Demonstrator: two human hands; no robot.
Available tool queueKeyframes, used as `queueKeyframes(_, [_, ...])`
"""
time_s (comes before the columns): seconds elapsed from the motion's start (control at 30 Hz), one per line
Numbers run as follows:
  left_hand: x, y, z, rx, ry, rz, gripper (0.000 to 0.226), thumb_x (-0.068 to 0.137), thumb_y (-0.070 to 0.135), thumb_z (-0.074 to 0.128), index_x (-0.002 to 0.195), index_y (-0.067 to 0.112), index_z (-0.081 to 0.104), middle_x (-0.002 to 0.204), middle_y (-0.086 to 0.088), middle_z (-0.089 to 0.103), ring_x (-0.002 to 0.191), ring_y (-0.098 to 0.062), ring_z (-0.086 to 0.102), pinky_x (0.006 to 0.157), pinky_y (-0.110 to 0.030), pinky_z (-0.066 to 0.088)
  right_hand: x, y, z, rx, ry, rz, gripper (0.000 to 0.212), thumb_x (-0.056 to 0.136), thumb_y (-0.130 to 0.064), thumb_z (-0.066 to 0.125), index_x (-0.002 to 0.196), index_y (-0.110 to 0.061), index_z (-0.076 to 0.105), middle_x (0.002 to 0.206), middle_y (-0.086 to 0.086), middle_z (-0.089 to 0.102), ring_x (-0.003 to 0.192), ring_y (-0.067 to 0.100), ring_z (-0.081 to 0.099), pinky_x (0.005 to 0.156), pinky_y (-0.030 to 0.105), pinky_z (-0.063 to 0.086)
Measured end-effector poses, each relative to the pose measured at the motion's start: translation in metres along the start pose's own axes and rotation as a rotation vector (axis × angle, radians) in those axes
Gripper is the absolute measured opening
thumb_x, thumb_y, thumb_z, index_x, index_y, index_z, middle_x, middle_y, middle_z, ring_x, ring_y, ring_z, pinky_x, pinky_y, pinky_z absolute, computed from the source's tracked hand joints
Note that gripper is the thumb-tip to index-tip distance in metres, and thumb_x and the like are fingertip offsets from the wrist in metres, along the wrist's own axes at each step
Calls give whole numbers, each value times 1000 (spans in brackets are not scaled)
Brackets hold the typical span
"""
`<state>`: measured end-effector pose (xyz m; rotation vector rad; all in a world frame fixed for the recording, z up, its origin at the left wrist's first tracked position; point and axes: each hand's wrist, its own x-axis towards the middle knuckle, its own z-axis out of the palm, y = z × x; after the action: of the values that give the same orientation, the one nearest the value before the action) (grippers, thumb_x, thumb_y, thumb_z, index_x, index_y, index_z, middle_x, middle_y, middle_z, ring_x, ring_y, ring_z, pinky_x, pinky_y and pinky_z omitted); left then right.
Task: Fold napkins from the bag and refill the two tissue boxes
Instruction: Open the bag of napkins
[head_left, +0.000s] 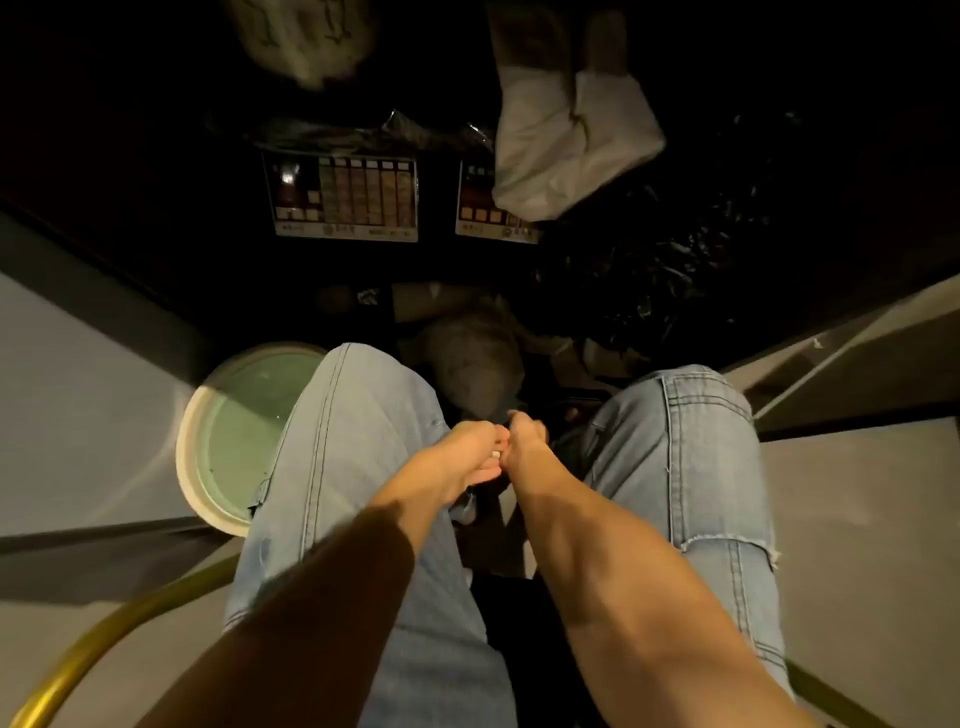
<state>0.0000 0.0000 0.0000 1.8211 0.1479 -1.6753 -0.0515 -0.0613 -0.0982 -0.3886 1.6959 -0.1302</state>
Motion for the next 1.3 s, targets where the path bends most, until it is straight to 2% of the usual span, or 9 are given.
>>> queueKeyframes(0.1, [1,0,-1,2,-8,-16,30,110,17,44,134,7,59,120,-7,63,118,-24,59,99,-32,49,-1,-8,-1,-105,12,-81,39,98,-21,62,133,-8,53,127,20,61,105,35,64,84,45,54])
queueKeyframes(0.27, [2,5,1,-39,28,-45,36,112,22,41,141,6,55,145,-11,58,135,-30,54,107,-36,46,-5,-4,-15,-150,-171,-125,15,106,-12,51,103,-3,63,86,5,59,79,16,62,70,28,53])
queueKeyframes(0.37, [7,9,-2,-50,65,-40,32,111,21,41,132,6,60,126,-15,66,117,-28,63,89,-29,54,-3,-4,-3,-130,-95,-107,16,103,-11,55,99,-7,69,81,5,62,69,19,58,60,27,49])
queueKeyframes(0.47, [7,10,-4,-43,136,-18,26,108,20,46,92,7,62,84,-11,64,75,-19,61,59,-21,52,-13,-4,2,-137,9,-150,21,103,-10,57,110,5,71,97,14,69,87,25,63,71,34,49])
queueKeyframes(0.57, [9,4,-4,17,206,66,36,107,30,52,77,11,60,67,-7,58,59,-16,56,58,-24,50,-34,0,3,-208,39,-249,22,100,-23,63,105,-5,75,109,15,74,108,31,68,92,38,55])
queueKeyframes(0.63, [5,1,-3,76,255,156,46,108,32,51,67,12,57,55,-5,54,48,-17,50,52,-27,45,-47,0,3,-210,68,-313,14,97,-26,67,94,-15,75,105,15,75,105,34,70,94,42,57])
queueKeyframes(0.83, [-32,8,-6,303,336,524,40,109,31,47,74,16,62,63,-5,64,58,-14,60,56,-21,44,-114,-19,-18,-200,21,-507,12,100,-12,60,102,-9,72,88,6,71,67,12,64,49,20,50])
queueKeyframes(1.07, [-101,28,3,358,283,958,20,105,21,58,96,15,75,80,0,71,68,1,63,61,-7,44,-194,-33,-59,-198,75,-774,11,92,-21,62,85,-21,71,85,2,74,79,15,70,70,36,59])
queueKeyframes(1.3, [-212,75,-1,340,248,1351,25,105,28,58,92,16,75,67,-5,70,61,-17,68,57,-24,52,-316,-64,-93,-78,25,-1195,20,100,-29,65,84,-19,71,67,-10,69,61,-4,64,60,12,46])
